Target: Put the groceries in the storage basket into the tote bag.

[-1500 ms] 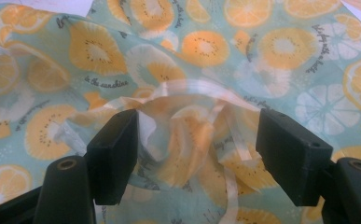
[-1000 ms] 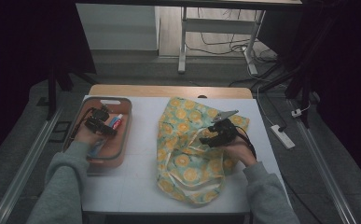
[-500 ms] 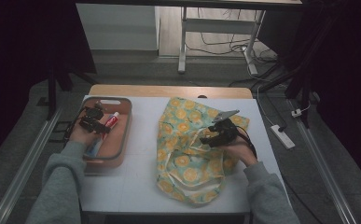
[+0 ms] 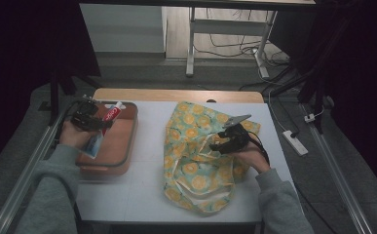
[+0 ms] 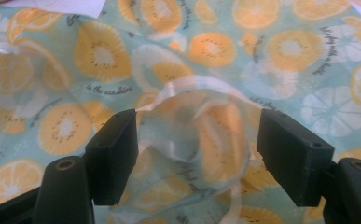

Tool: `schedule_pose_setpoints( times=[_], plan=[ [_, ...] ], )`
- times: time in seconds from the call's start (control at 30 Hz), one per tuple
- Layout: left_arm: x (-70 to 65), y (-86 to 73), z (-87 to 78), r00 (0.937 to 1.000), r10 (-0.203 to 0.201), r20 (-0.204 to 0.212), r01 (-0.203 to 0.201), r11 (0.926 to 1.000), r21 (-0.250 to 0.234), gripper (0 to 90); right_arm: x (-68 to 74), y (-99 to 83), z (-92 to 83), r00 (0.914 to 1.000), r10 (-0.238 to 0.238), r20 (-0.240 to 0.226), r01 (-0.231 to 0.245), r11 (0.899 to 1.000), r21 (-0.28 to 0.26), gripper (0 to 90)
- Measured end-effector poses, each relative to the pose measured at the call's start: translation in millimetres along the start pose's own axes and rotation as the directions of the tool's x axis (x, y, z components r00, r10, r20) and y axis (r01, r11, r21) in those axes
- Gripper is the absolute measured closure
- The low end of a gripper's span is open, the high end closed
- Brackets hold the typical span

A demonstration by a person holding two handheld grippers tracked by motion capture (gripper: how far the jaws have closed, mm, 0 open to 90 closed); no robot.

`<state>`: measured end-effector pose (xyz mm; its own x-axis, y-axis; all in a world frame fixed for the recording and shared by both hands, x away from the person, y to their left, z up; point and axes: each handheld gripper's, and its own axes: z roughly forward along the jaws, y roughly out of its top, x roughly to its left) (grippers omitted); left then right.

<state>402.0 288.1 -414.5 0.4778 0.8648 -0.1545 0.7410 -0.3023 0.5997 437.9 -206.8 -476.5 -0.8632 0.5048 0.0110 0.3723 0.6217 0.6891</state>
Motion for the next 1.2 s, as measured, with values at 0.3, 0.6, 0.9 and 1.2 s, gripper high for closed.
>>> schedule_pose_setpoints(
  times=[0.3,0.6,0.9,1.2],
  plan=[
    [-54.3,11.5,-40.9,0.9826,0.141,0.12,-0.131,0.9871,-0.093,75.3,19.8,-2.3,18.9,0.9946,-0.083,-0.062,0.093,0.981,0.173,23.8],
    [-88.9,11.0,-48.4,0.9474,0.225,0.228,-0.2,0.9716,-0.126,75.2,25.5,-11.1,35.5,0.993,-0.112,-0.039,0.118,0.959,0.259,33.9],
    [-121.5,12.2,-41.1,0.9031,0.29,0.316,-0.266,0.9567,-0.118,75.1,25.3,-6.4,32.9,0.9935,-0.114,-0.006,0.112,0.96,0.255,88.5],
    [-169.5,19.4,-11.5,0.8303,0.36,0.425,-0.359,0.9294,-0.086,75.1,11.9,9.2,7.0,0.9998,-0.018,0.013,0.017,0.998,0.066,89.4]
  ],
)
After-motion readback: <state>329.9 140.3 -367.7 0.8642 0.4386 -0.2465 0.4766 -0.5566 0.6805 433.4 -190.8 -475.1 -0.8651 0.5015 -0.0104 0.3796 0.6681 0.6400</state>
